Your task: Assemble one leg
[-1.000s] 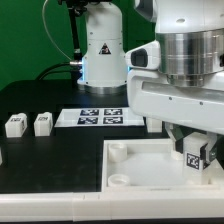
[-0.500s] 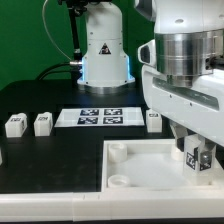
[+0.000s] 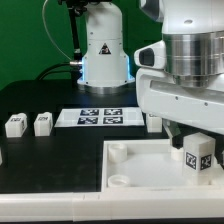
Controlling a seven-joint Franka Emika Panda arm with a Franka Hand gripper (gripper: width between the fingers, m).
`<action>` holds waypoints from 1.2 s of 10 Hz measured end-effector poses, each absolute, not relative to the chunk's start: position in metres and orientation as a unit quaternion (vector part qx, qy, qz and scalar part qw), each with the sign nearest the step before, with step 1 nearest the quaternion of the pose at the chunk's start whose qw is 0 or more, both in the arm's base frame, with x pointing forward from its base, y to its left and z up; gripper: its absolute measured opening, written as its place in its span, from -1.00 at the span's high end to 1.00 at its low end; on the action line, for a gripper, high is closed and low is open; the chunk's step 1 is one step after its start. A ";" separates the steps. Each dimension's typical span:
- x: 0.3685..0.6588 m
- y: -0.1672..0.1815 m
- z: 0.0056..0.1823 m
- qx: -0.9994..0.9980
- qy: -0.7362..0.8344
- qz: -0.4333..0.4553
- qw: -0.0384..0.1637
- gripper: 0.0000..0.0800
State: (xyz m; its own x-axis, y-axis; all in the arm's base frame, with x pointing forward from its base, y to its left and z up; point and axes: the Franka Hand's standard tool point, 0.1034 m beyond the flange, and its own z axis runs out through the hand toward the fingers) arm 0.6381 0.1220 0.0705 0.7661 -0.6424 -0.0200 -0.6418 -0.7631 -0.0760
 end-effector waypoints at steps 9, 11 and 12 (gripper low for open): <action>0.639 0.110 0.072 -0.992 -0.121 -0.009 0.016 -0.62; 0.638 0.110 0.072 -0.992 -0.121 -0.009 0.016 -0.62; 0.638 0.110 0.072 -0.992 -0.121 -0.009 0.016 -0.32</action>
Offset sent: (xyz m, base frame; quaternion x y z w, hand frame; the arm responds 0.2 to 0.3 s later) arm 0.0090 0.0007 -0.0012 0.0079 -0.0464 -0.3839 0.9222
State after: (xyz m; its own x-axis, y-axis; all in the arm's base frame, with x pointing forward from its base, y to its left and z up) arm 0.6383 0.1095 0.0715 0.9705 0.2401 0.0216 0.2407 -0.9701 -0.0302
